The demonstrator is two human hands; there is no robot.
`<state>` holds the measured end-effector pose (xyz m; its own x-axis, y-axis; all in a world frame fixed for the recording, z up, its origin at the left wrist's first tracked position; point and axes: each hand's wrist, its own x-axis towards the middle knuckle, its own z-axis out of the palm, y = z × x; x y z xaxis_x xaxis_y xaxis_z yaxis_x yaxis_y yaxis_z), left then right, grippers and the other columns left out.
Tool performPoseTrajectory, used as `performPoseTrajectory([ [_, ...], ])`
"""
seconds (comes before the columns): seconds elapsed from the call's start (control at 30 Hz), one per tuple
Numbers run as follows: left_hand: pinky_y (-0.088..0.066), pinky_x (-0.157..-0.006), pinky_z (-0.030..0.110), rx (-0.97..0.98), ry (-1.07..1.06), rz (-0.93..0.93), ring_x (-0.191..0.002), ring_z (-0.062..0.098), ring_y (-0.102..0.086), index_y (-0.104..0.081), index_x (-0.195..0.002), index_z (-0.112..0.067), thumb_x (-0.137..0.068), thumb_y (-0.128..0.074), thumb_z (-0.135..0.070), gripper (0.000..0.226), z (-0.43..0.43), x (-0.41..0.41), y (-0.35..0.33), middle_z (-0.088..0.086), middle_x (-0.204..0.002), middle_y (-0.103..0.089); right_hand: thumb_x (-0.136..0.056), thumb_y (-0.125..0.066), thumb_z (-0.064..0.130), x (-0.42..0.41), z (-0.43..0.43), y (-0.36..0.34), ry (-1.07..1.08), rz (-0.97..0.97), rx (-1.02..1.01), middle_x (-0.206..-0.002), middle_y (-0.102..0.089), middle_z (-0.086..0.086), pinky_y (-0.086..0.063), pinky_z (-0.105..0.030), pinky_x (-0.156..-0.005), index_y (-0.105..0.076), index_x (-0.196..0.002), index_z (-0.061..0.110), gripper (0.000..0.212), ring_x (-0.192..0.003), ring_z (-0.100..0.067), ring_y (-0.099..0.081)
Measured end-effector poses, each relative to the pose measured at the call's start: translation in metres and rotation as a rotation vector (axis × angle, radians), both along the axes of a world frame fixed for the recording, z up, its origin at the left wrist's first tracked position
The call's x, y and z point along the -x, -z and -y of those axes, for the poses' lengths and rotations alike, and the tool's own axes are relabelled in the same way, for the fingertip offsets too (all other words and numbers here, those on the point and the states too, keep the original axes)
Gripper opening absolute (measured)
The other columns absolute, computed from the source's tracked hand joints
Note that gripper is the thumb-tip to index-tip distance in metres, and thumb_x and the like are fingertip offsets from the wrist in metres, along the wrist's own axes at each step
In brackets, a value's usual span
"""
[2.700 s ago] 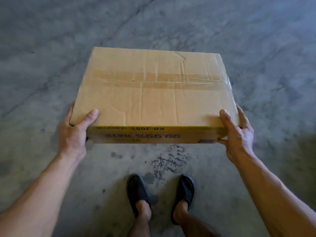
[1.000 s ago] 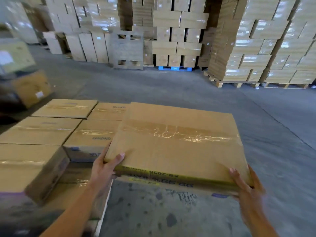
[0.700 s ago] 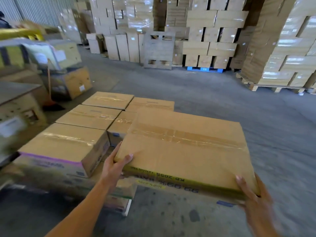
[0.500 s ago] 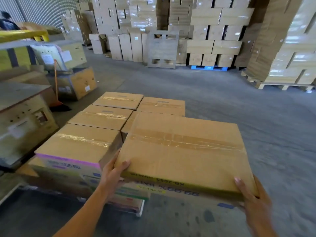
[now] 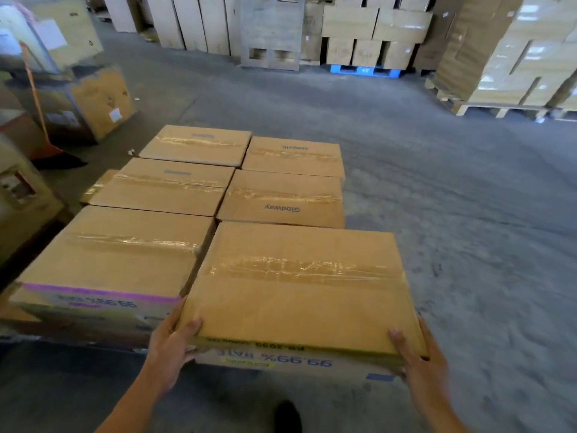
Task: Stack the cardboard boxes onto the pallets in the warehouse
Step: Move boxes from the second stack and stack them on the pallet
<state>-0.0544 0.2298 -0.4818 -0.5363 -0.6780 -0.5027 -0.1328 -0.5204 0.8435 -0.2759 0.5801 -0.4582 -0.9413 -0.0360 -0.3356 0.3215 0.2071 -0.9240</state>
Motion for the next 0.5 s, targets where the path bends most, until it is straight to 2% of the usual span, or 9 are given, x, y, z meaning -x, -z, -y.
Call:
performPoseTrajectory([
  [0.07, -0.052, -0.091, 0.064, -0.014, -0.06, 0.076, -0.107, 0.032, -0.058, -0.039, -0.153, -0.024, -0.096, -0.06, -0.008, 0.062, 0.014, 0.006, 0.015, 0.002, -0.129, -0.051, -0.073, -0.087, 0.035, 0.015, 0.025, 0.004, -0.061, 0.019, -0.03, -0.129, -0.061, -0.007, -0.051, -0.045, -0.1, -0.049, -0.148, 0.023, 0.085, -0.112, -0.025, -0.062],
  [0.13, -0.059, -0.079, 0.053, 0.003, -0.101, 0.165, -0.113, 0.034, -0.058, -0.042, -0.151, -0.023, -0.096, -0.062, -0.008, 0.061, 0.031, 0.01, 0.029, 0.007, -0.141, -0.049, -0.082, -0.081, 0.024, 0.036, 0.046, 0.016, -0.084, 0.058, -0.079, -0.126, -0.06, -0.007, -0.05, -0.04, -0.096, -0.048, -0.147, 0.025, 0.073, -0.107, -0.023, -0.059],
  [0.2, -0.061, -0.071, 0.042, 0.018, -0.13, 0.227, -0.111, 0.031, -0.059, -0.045, -0.15, -0.022, -0.095, -0.064, -0.008, 0.06, 0.045, 0.016, 0.038, 0.008, -0.143, -0.05, -0.077, -0.084, 0.038, 0.045, 0.068, 0.022, -0.103, 0.066, -0.134, -0.126, -0.063, -0.008, -0.053, -0.049, -0.097, -0.05, -0.138, 0.045, 0.07, -0.105, -0.026, -0.063],
  [0.27, -0.059, -0.077, 0.042, 0.03, -0.142, 0.245, -0.111, 0.028, -0.058, -0.044, -0.15, -0.023, -0.095, -0.064, -0.008, 0.06, 0.062, 0.026, 0.045, 0.007, -0.144, -0.049, -0.053, -0.084, 0.073, 0.059, 0.084, 0.043, -0.103, 0.091, -0.166, -0.121, -0.065, -0.002, -0.054, -0.055, -0.096, -0.055, -0.12, 0.062, 0.074, -0.108, -0.027, -0.066],
  [0.3, -0.057, -0.083, 0.045, 0.038, -0.133, 0.26, -0.113, 0.029, -0.057, -0.043, -0.151, -0.023, -0.096, -0.062, -0.007, 0.06, 0.069, 0.032, 0.049, 0.006, -0.144, -0.048, -0.042, -0.08, 0.083, 0.067, 0.087, 0.056, -0.105, 0.103, -0.184, -0.122, -0.064, -0.001, -0.054, -0.056, -0.096, -0.056, -0.124, 0.06, 0.088, -0.111, -0.028, -0.065],
  [0.37, -0.054, -0.091, 0.052, 0.049, -0.099, 0.281, -0.118, 0.03, -0.054, -0.041, -0.152, -0.021, -0.098, -0.06, -0.006, 0.059, 0.079, 0.044, 0.052, 0.005, -0.142, -0.046, -0.036, -0.074, 0.089, 0.078, 0.093, 0.08, -0.122, 0.127, -0.197, -0.122, -0.063, -0.001, -0.053, -0.056, -0.098, -0.051, -0.143, 0.042, 0.119, -0.113, -0.028, -0.064],
  [0.4, -0.053, -0.094, 0.055, 0.055, -0.085, 0.292, -0.119, 0.031, -0.053, -0.042, -0.151, -0.02, -0.098, -0.059, -0.005, 0.058, 0.085, 0.05, 0.052, 0.005, -0.141, -0.046, -0.037, -0.074, 0.089, 0.081, 0.098, 0.085, -0.132, 0.142, -0.208, -0.121, -0.063, 0.0, -0.053, -0.057, -0.098, -0.048, -0.145, 0.041, 0.12, -0.114, -0.028, -0.064],
  [0.5, -0.051, -0.096, 0.057, 0.09, -0.07, 0.339, -0.114, 0.028, -0.055, -0.046, -0.148, -0.021, -0.098, -0.058, -0.001, 0.056, 0.101, 0.067, 0.054, 0.005, -0.135, -0.05, -0.044, -0.071, 0.092, 0.089, 0.096, 0.119, -0.159, 0.157, -0.3, -0.123, -0.066, 0.002, -0.052, -0.056, -0.098, -0.053, -0.13, 0.057, 0.095, -0.115, -0.025, -0.065],
])
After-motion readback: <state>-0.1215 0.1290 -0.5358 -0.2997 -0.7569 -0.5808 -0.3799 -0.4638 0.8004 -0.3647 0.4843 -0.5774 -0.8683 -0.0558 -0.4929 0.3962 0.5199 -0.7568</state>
